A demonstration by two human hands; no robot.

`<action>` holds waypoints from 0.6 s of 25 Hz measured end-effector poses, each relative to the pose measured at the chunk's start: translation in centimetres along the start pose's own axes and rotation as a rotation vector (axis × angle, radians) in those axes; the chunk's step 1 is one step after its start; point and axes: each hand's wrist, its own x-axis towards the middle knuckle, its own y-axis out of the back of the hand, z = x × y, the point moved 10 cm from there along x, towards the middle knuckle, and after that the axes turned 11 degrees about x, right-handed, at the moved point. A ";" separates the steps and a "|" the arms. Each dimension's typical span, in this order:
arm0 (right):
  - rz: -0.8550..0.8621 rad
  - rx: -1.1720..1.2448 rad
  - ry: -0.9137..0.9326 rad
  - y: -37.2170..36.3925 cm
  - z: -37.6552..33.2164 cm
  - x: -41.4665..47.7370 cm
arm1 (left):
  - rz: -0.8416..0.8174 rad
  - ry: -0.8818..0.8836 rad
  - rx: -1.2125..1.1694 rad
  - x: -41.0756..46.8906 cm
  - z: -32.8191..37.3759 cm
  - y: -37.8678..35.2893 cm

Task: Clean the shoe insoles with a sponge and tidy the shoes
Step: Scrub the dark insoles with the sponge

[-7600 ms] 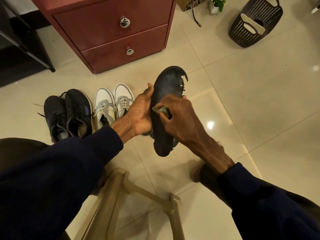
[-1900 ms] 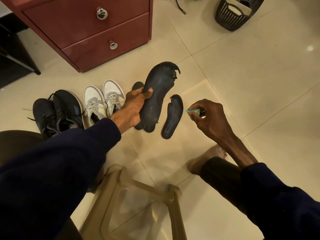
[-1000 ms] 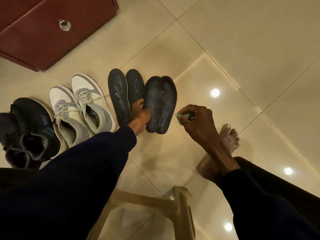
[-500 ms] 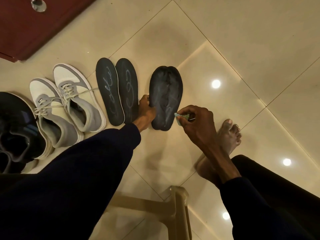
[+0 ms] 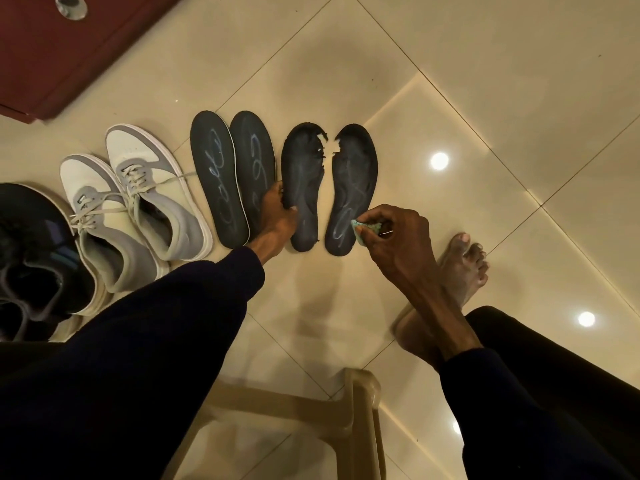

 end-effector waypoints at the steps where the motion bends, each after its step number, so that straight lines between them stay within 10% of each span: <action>1: 0.000 -0.001 -0.001 0.0 0.1 -0.1 | -0.031 -0.025 0.013 -0.2 0.3 -0.3; 7: 0.008 0.017 -0.017 -0.1 0.3 0.0 | 0.299 -0.393 0.353 -3.1 3.8 0.5; 15: 0.122 -0.008 -0.013 1.0 1.2 -0.4 | 0.048 -0.303 0.515 -3.3 4.2 -8.8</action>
